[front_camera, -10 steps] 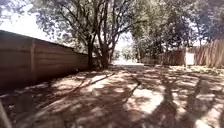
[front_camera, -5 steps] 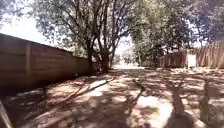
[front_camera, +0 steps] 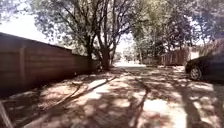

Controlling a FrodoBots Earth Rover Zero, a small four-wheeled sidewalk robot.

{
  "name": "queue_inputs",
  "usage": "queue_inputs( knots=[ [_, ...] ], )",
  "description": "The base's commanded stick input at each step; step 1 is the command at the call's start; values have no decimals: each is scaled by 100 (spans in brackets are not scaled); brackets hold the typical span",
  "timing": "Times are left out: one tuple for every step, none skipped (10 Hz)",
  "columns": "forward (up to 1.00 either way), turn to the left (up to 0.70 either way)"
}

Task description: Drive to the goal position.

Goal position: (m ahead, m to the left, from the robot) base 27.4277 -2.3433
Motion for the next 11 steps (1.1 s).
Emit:
queue_inputs(
  knots=[
    [70, 0],
    [70, 0],
    [70, -12],
    [70, -28],
    [70, -35],
    [70, -35],
    [70, -27],
    [70, -10],
    [70, 0],
    [70, 0],
    [70, 0]
  ],
)
